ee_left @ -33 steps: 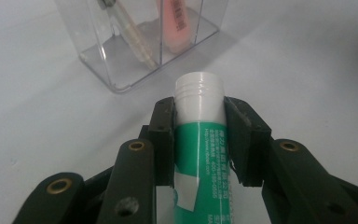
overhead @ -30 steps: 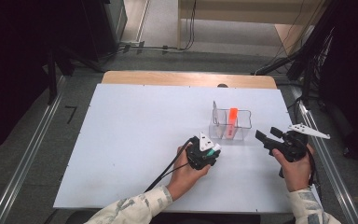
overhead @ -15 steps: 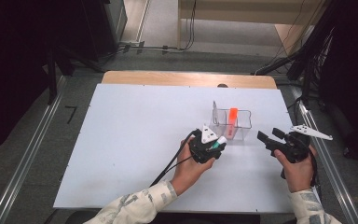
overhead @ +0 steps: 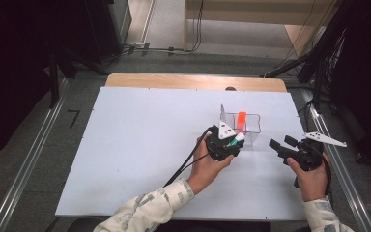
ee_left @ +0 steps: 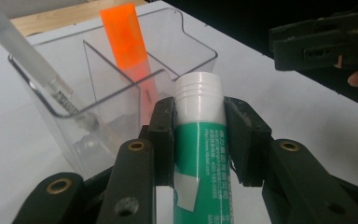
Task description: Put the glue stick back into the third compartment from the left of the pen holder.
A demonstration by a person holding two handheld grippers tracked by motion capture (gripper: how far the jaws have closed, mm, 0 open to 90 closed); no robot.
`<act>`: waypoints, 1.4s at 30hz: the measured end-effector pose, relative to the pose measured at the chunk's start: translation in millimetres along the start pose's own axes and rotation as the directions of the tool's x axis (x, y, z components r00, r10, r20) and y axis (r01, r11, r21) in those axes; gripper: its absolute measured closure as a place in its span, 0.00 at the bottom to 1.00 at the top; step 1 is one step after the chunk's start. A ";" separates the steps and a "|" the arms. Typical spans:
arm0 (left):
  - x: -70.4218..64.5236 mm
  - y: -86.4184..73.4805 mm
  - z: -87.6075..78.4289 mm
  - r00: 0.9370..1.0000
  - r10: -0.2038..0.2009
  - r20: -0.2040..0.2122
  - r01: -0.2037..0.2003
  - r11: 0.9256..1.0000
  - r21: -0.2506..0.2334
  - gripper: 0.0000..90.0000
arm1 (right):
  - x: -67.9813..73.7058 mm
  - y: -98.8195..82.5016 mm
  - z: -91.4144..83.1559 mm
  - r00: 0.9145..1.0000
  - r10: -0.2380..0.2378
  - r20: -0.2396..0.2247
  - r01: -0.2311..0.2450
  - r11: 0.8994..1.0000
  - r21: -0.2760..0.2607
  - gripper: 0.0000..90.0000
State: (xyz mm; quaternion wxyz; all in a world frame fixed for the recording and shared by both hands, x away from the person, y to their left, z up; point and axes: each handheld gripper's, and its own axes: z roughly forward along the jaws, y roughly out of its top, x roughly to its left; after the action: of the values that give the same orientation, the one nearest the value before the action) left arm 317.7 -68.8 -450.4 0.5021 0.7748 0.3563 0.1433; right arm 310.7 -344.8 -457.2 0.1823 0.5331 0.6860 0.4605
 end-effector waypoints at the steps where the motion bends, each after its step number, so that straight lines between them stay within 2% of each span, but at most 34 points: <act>1: -0.4 2.0 0.9 1.000 -0.003 -0.002 0.003 1.000 -0.008 0.73 | 0.1 0.1 0.1 1.000 -0.001 -0.001 0.001 1.000 -0.001 0.27; 19: -4.3 29.1 15.7 1.000 -0.016 0.015 0.017 0.999 -0.035 0.73 | 0.6 -0.6 1.9 1.000 -0.008 0.002 0.008 1.000 0.007 0.27; 27: -7.3 44.2 27.6 1.000 -0.016 0.018 0.017 0.999 -0.052 0.73 | -0.3 -0.8 2.9 1.000 -0.008 0.004 0.007 1.000 0.012 0.27; 36: -6.2 58.3 42.7 1.000 -0.010 0.002 0.011 0.999 -0.053 0.73 | -1.0 -0.8 2.6 1.000 -0.009 0.001 0.009 1.000 0.010 0.27; 42: -1.6 63.0 53.8 1.000 -0.024 -0.008 0.024 0.998 -0.059 0.73 | -1.3 -0.9 2.4 1.000 -0.007 -0.001 0.007 1.000 0.009 0.27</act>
State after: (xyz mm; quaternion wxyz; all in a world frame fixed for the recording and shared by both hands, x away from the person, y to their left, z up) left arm 373.5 -121.5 -419.2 0.5249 0.7546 0.3636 0.1513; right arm 312.4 -344.9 -459.5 0.1814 0.5313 0.6900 0.4569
